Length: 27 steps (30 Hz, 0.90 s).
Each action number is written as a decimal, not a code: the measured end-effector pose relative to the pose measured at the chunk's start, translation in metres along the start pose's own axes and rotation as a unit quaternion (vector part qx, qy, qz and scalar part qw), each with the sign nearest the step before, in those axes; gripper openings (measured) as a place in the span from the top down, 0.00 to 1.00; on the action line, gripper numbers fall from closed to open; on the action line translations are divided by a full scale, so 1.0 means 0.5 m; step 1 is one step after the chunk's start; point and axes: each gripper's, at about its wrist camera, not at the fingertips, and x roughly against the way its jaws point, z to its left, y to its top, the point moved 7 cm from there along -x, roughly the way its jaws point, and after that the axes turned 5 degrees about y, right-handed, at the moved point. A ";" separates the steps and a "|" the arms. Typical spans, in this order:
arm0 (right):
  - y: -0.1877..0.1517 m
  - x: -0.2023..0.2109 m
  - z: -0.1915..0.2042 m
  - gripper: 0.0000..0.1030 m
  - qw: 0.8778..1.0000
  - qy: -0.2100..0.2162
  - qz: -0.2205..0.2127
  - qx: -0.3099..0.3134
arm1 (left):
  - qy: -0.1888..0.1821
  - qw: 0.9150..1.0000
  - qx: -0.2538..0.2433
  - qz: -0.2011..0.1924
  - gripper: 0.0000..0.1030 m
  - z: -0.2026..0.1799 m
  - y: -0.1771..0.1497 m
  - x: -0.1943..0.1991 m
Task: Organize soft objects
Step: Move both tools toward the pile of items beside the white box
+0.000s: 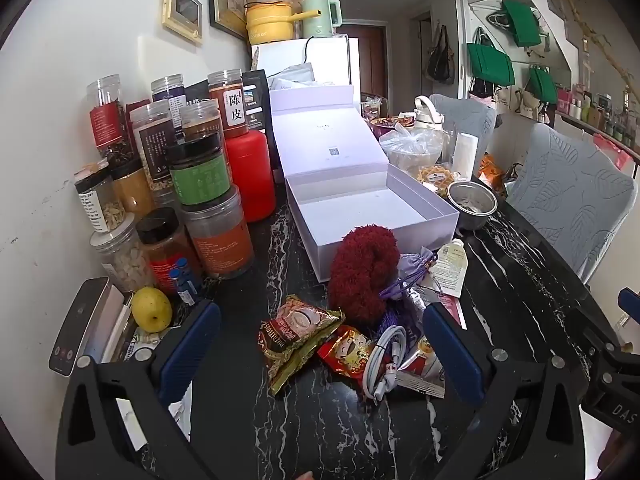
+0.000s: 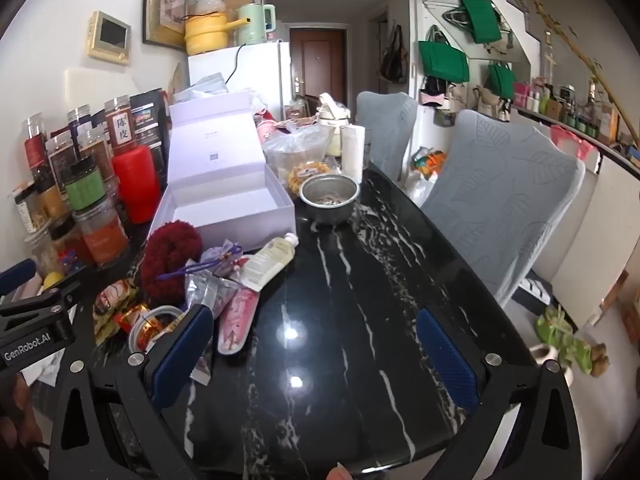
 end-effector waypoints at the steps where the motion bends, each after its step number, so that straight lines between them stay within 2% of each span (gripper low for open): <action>1: 0.000 0.001 0.001 0.00 1.000 0.000 -0.001 0.001 | 0.001 1.000 0.001 -0.001 0.00 0.000 0.001 0.000; 4: 0.000 0.003 0.002 0.00 1.000 -0.001 -0.003 0.001 | -0.001 1.000 0.002 0.000 0.00 -0.001 0.004 -0.004; 5: 0.000 0.004 0.002 0.00 1.000 0.000 -0.003 0.001 | -0.007 1.000 0.005 -0.016 0.00 0.005 0.004 0.010; 15: 0.017 0.003 0.012 0.00 1.000 -0.003 -0.002 0.001 | -0.009 1.000 0.011 -0.013 0.00 0.018 0.004 0.015; 27: 0.004 0.013 0.013 0.00 1.000 0.007 -0.013 0.006 | -0.016 1.000 0.016 -0.012 0.00 0.021 0.003 0.017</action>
